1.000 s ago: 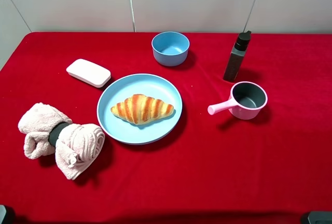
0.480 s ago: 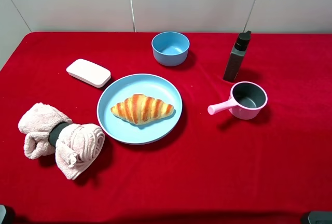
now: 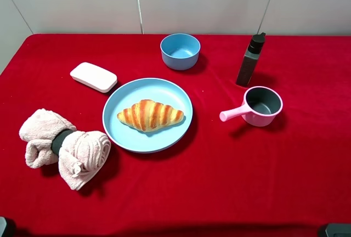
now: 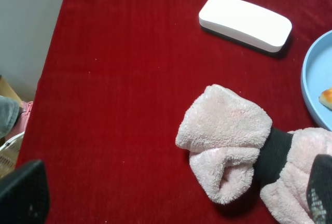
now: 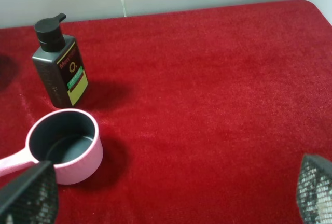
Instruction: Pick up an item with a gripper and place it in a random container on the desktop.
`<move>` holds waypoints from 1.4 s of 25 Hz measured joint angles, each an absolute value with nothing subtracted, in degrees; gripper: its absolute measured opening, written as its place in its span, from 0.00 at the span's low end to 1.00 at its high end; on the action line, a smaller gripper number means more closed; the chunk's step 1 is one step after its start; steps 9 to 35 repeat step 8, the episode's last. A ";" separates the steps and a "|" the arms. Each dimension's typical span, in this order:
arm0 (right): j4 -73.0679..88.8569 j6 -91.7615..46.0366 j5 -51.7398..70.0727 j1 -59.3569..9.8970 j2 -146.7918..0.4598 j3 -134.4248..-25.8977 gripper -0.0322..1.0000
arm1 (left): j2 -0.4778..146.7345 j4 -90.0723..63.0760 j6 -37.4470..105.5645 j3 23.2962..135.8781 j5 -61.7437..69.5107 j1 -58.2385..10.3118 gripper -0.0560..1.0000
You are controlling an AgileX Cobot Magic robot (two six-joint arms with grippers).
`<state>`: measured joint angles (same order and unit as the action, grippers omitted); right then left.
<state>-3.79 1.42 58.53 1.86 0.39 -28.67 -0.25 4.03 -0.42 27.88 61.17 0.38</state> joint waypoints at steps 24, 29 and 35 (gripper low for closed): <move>-3.79 1.42 58.53 1.86 0.39 -28.67 0.70 | -0.25 4.03 -0.42 27.88 61.17 0.38 0.99; -3.79 1.42 58.53 1.86 0.39 -28.67 0.70 | -0.25 4.03 -0.42 27.88 61.17 0.38 0.99; -3.79 1.42 58.53 1.86 0.39 -28.67 0.70 | -0.25 4.03 -0.42 27.88 61.17 0.38 0.99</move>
